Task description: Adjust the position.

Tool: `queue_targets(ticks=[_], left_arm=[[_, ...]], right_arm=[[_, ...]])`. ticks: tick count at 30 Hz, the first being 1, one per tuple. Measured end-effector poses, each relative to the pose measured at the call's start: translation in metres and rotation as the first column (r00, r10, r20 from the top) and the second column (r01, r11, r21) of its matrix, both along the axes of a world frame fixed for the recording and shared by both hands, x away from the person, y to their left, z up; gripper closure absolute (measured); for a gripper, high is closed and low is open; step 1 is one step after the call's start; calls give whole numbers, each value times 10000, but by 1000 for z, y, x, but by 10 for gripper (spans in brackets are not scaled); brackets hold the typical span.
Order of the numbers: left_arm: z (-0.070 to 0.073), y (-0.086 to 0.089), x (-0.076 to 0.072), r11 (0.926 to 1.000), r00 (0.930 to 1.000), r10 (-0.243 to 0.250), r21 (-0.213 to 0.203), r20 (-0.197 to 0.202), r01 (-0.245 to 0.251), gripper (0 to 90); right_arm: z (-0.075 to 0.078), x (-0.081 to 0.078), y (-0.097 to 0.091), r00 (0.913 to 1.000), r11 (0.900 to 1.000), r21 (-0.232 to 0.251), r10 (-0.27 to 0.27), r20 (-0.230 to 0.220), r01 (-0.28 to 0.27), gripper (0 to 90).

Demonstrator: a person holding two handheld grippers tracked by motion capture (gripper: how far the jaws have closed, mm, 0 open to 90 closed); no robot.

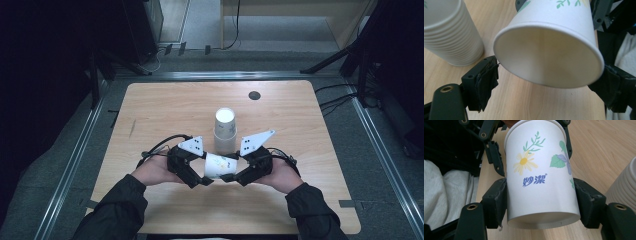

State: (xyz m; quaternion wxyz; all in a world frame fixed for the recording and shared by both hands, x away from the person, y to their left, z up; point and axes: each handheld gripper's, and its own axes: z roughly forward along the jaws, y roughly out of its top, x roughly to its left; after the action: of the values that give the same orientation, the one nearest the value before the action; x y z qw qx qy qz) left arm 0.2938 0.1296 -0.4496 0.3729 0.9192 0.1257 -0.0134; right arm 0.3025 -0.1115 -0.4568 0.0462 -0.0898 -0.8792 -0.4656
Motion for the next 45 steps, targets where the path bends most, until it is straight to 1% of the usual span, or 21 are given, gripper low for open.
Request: queue_targets(ticks=[2,3,4,9,11,15,18,19,21,22,24,27,30,31,32,34,36,37,39,43,45], left_arm=[[1,0,0,9992,9999,-84,-381,-150,79,140],[1,0,0,9992,9999,-84,-381,-150,79,143],[1,1,-1,9981,9996,-151,-608,-236,136,146],[4,4,-1,9931,9994,-236,-1157,-251,206,164],[5,5,-1,9922,9993,-284,-1221,-253,251,204],[6,6,-2,9914,9993,-353,-1268,-156,331,223],[6,6,-3,9925,9992,-398,-1161,-51,389,238],[7,6,-3,9927,9991,-412,-1130,54,415,239],[7,7,-3,9929,9992,-392,-1123,44,394,242],[10,8,-3,9954,9996,-277,-914,89,284,242],[13,11,-2,9962,9996,-261,-831,67,266,242],[17,12,0,9977,9996,-280,-623,49,283,244],[24,14,2,9999,9996,-156,37,229,155,245],[26,14,2,9996,9990,-167,241,403,157,244],[27,14,1,9995,9985,-123,303,525,107,243],[27,14,2,9994,9991,-130,326,415,116,244],[28,11,3,9973,9989,-269,688,387,242,243],[28,11,3,9973,9989,-269,688,387,242,244],[25,7,4,9930,9988,-413,1119,273,380,244],[20,0,4,9842,9983,-574,1683,96,550,244],[19,-1,4,9831,9984,-565,1745,73,543,244]], right_arm=[[0,-1,1,9999,9999,78,135,-49,-135,334],[0,-1,1,9999,9999,78,135,-49,-135,334],[0,-2,1,9995,9995,141,270,-138,-268,334],[1,-3,4,9986,9981,403,478,-244,-468,334],[1,-3,4,9983,9978,464,479,-317,-464,334],[1,-2,4,9981,9976,504,490,-369,-471,336],[1,-2,4,9981,9977,472,498,-360,-481,337],[1,-2,4,9982,9977,470,495,-350,-479,330],[1,-3,6,9987,9980,503,396,-321,-380,252],[2,-3,6,9994,9983,517,293,-197,-283,234],[2,-4,6,9998,9987,482,185,-88,-180,230],[0,-3,6,9999,9998,181,110,3,-110,227],[-3,-2,7,10000,10000,-11,39,1,-39,226],[-4,-2,8,10000,10000,-55,50,16,-49,226],[-5,-2,9,10000,9999,-115,88,-11,-88,226],[-6,-2,10,10000,9998,-177,59,1,-59,226],[-8,-3,14,9998,9994,-336,127,162,-121,226],[-8,-3,14,9998,9994,-336,127,162,-121,226],[-11,-2,17,9995,9987,-481,175,265,-162,227],[-12,-2,18,9994,9984,-545,177,289,-161,237],[-12,-2,19,9994,9983,-558,197,282,-181,238]])
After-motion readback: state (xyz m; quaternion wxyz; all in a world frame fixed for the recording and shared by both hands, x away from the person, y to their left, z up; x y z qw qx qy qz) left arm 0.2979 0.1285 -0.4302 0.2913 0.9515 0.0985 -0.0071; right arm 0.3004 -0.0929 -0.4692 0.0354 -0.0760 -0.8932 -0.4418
